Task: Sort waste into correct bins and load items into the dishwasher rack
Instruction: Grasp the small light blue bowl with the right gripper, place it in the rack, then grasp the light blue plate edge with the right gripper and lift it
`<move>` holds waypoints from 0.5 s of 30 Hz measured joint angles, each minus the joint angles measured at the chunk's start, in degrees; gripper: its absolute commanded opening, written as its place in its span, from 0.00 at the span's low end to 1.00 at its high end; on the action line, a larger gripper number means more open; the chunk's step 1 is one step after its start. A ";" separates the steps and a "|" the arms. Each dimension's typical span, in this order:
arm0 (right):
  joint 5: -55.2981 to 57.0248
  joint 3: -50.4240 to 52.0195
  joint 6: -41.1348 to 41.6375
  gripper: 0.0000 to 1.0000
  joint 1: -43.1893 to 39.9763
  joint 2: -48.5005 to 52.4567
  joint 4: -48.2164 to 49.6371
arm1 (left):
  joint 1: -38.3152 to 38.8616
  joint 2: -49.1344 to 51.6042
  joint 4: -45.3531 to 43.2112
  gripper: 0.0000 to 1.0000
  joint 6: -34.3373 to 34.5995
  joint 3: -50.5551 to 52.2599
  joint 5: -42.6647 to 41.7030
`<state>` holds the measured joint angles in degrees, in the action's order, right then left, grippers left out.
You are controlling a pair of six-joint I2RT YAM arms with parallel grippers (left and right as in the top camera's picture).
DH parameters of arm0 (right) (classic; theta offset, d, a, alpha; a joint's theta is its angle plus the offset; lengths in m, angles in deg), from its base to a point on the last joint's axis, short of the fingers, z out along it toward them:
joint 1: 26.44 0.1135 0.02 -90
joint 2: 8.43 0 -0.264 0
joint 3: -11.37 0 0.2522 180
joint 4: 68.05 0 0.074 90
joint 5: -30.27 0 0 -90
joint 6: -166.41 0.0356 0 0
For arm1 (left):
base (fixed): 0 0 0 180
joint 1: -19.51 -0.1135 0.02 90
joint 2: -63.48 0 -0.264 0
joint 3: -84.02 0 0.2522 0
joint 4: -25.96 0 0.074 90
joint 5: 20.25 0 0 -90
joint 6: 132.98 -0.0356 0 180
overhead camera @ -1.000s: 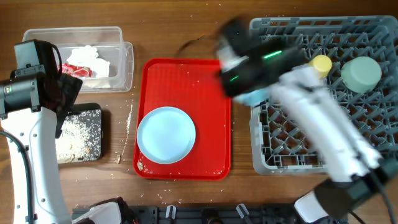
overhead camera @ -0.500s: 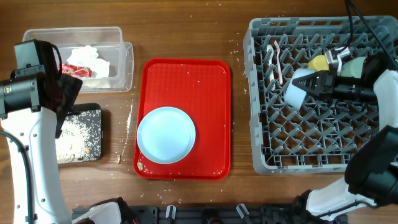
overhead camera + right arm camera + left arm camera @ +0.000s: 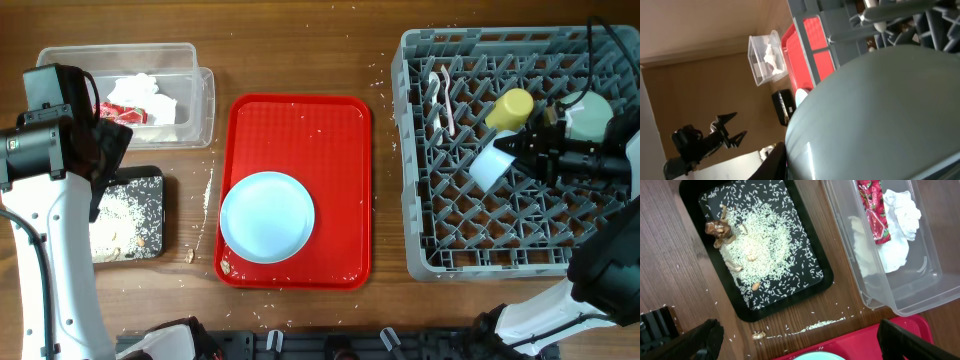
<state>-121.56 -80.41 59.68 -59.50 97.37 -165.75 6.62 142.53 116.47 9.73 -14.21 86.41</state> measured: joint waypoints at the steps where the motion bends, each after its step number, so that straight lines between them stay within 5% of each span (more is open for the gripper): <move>1: 0.76 -0.13 0.42 0.27 -0.17 -0.09 -0.15 | 0.00 0.00 0.00 1.00 0.00 0.00 0.00; 3: 4.87 -0.94 4.00 0.40 -0.22 -1.53 0.72 | 0.00 0.00 -0.02 1.00 0.00 0.00 0.00; 4: 12.17 -3.04 9.68 0.62 -0.20 -4.39 2.21 | 0.00 0.00 -0.02 1.00 -0.02 0.00 0.00; 6: 27.10 -6.93 18.53 0.77 -0.37 -9.16 3.10 | 0.00 0.00 0.00 1.00 0.00 0.00 0.00; 9: 41.51 -12.48 27.15 0.82 -0.52 -15.65 1.88 | 0.00 0.00 0.00 1.00 -0.02 0.00 0.00; 15: 47.52 -15.80 31.19 0.79 2.69 -28.89 0.63 | 0.00 0.00 -0.02 1.00 0.00 0.00 0.00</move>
<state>-74.04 -96.21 90.87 -56.82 68.48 -165.12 6.62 142.53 116.45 9.73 -14.21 86.41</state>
